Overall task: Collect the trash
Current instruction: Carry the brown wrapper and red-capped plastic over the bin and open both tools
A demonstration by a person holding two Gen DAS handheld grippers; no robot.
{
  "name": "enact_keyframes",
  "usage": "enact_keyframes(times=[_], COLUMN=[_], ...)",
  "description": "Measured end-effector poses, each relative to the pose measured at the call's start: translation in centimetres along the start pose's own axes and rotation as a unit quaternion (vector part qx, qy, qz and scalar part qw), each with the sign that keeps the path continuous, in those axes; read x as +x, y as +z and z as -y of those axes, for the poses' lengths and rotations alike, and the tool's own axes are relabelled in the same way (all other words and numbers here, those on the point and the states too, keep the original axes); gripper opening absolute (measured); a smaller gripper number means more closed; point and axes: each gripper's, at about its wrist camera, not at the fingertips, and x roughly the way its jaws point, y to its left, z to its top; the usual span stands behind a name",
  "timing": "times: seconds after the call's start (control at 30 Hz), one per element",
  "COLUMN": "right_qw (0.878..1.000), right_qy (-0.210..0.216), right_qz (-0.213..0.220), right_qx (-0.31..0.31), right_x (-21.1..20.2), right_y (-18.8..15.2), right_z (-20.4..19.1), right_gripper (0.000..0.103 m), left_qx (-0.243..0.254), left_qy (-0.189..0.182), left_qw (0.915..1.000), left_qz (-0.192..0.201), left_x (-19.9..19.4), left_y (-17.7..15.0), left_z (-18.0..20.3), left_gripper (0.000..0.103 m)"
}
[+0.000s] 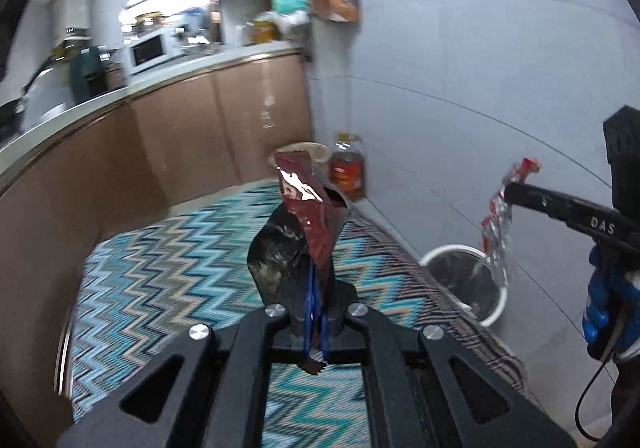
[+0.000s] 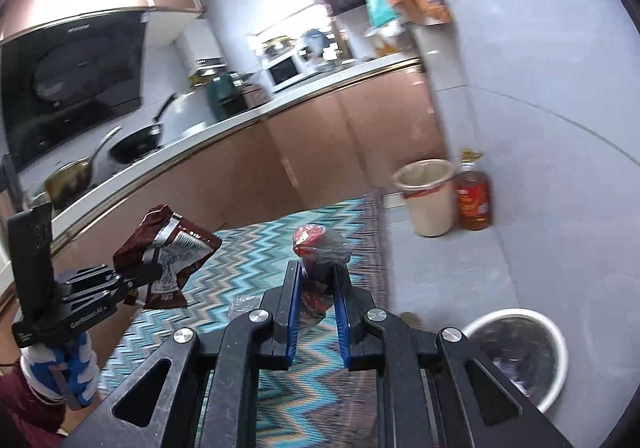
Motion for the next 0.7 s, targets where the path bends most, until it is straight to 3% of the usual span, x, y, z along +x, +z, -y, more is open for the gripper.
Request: enact_keyframes(times=[0.17, 0.33, 0.53, 0.7], right_qw=[0.998, 0.992, 0.982, 0.975], right_qy=[-0.056, -0.119, -0.172, -0.199], right_qz=[0.002, -0.010, -0.042, -0.071], right_qx=[0.026, 0.050, 0.062, 0.067], right_x=[-1.6, -2.1, -0.4, 2.2], right_y=[-0.7, -2.1, -3.1, -3.5], right_z=[5.2, 9.7, 14.2, 17.3], right_gripper=[0.015, 0.015, 0.015, 0.016], left_qx=[0.039, 0.073, 0.079, 0.054], left_qy=[-0.054, -0.113, -0.166, -0.205], left_qw=[0.9974, 0.9885, 0.9749, 0.9639], left_qz=[-0.026, -0.070, -0.126, -0.161], left_x=[4.2, 9.5, 16.3, 21.5], left_y=[1.4, 2.1, 2.8, 3.1], left_z=[5.7, 11.3, 16.6, 19.4], left_gripper=[0.003, 0.003, 0.003, 0.004])
